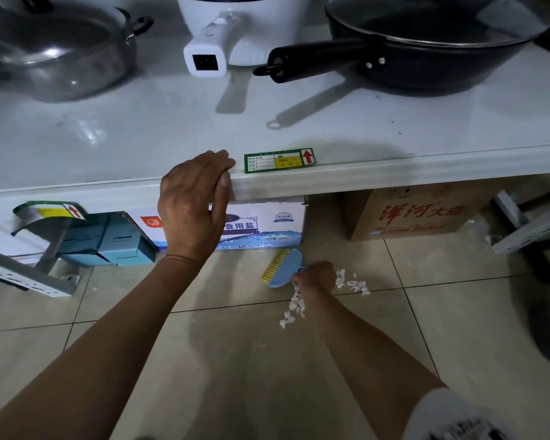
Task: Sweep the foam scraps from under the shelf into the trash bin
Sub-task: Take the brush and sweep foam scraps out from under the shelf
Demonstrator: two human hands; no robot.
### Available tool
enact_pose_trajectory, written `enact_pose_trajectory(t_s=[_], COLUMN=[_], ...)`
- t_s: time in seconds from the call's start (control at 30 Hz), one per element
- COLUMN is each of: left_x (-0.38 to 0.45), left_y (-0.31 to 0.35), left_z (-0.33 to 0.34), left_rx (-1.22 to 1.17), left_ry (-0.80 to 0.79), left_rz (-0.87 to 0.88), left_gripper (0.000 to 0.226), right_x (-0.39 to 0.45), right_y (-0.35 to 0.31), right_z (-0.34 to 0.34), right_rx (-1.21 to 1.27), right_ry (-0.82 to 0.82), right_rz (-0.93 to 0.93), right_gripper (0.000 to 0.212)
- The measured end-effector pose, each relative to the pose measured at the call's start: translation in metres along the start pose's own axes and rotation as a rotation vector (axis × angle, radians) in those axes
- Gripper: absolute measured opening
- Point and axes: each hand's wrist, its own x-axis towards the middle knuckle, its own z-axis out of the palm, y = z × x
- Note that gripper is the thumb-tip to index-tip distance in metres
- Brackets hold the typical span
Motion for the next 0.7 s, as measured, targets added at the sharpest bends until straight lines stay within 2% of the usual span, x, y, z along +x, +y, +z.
enact_pose_trajectory(t_s=[0.2, 0.4, 0.5, 0.57, 0.7], left_x=[0.0, 0.003, 0.005, 0.008, 0.014], left_y=[0.005, 0.006, 0.009, 0.011, 0.017], left_z=[0.0, -0.006, -0.009, -0.013, -0.022], left_rx=[0.026, 0.022, 0.002, -0.033, -0.082], left_ry=[-0.027, -0.054, -0.078, -0.11, -0.187], left_rz=[-0.037, -0.046, -0.065, -0.095, -0.155], left_gripper=[0.028, 0.027, 0.025, 0.024, 0.023], right_x=[0.002, -0.022, -0.034, -0.046, -0.058], right_y=[0.044, 0.055, 0.053, 0.053, 0.057], right_z=[-0.055, -0.072, -0.052, -0.035, -0.016], right_rx=[-0.028, 0.174, 0.277, 0.145, -0.06], right_ry=[0.032, 0.103, -0.027, -0.141, -0.256], right_rz=[0.082, 0.067, 0.041, -0.065, -0.247], right_gripper=[0.024, 0.024, 0.02, 0.023, 0.031])
